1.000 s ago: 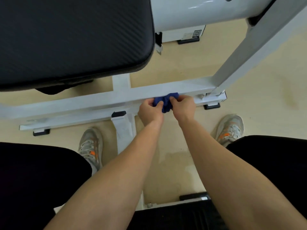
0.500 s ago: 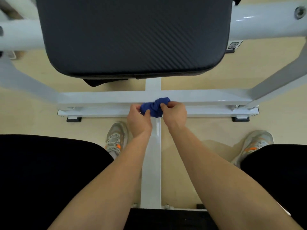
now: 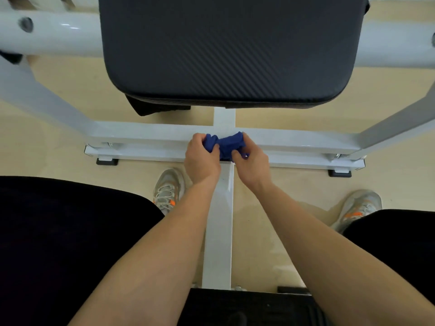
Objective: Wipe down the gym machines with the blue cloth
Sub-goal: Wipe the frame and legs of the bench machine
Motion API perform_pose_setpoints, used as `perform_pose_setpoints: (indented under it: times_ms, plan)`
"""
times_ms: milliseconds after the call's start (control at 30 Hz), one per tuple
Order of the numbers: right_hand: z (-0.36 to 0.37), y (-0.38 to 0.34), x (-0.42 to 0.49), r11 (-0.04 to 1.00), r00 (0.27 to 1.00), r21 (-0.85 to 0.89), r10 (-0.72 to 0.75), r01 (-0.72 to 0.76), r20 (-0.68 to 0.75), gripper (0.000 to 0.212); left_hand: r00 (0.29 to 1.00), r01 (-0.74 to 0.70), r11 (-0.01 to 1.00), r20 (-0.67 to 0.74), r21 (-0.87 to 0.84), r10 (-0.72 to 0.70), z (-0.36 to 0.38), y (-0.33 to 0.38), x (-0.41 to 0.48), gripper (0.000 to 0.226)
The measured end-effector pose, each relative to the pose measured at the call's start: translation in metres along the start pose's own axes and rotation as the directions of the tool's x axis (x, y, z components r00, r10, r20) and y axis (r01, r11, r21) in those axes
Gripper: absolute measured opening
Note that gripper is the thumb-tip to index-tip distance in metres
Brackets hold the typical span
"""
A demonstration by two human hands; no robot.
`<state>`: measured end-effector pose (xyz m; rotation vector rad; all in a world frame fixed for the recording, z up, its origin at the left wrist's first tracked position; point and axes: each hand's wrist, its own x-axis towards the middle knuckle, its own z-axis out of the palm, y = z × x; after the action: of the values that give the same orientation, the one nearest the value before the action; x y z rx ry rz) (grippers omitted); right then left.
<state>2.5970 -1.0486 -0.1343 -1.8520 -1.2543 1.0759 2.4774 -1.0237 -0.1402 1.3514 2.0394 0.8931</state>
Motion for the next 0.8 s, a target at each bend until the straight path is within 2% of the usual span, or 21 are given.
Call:
perform_pose_setpoints:
  times_ms: [67, 133, 233, 400, 567, 667, 733, 800]
  plan:
    - [0.010, -0.005, -0.003, 0.999, 0.998, -0.031, -0.019, 0.021, 0.067, 0.034, 0.996, 0.085, 0.996, -0.032, -0.040, -0.086, -0.004, -0.007, 0.002, 0.027]
    - [0.015, -0.007, -0.005, 0.997, 0.993, -0.079, -0.017, 0.026, 0.119, 0.035, 0.976, 0.215, 0.970, -0.009, -0.110, -0.218, -0.005, -0.013, 0.004, 0.030]
    - [0.014, 0.002, -0.003, 0.984, 0.992, -0.174, -0.004, 0.026, 0.128, 0.039, 0.943, 0.331, 0.942, 0.066, -0.059, -0.327, 0.002, -0.021, 0.004, 0.035]
    - [0.001, 0.016, 0.006, 0.961, 0.993, -0.272, 0.082, -0.055, 0.087, 0.027, 0.927, 0.356, 0.930, 0.155, -0.087, -0.340, 0.020, -0.015, 0.001, 0.036]
    - [0.023, -0.006, 0.005, 0.968, 0.975, -0.231, 0.136, -0.094, 0.174, 0.031, 0.937, 0.336, 0.938, 0.131, -0.081, -0.324, 0.016, -0.021, 0.016, 0.027]
    - [0.032, -0.009, 0.000, 0.968, 0.979, -0.223, 0.148, -0.115, 0.141, 0.039, 0.944, 0.318, 0.945, 0.112, -0.071, -0.309, 0.010, -0.024, 0.021, 0.020]
    - [0.032, -0.008, -0.004, 0.963, 0.992, -0.267, 0.062, -0.031, 0.110, 0.048, 0.942, 0.334, 0.936, 0.055, -0.108, -0.330, 0.003, -0.031, 0.024, 0.019]
    - [0.035, -0.009, -0.007, 0.943, 0.982, -0.305, -0.083, 0.132, 0.169, 0.052, 0.925, 0.371, 0.913, -0.025, -0.168, -0.380, -0.005, -0.037, 0.029, 0.019]
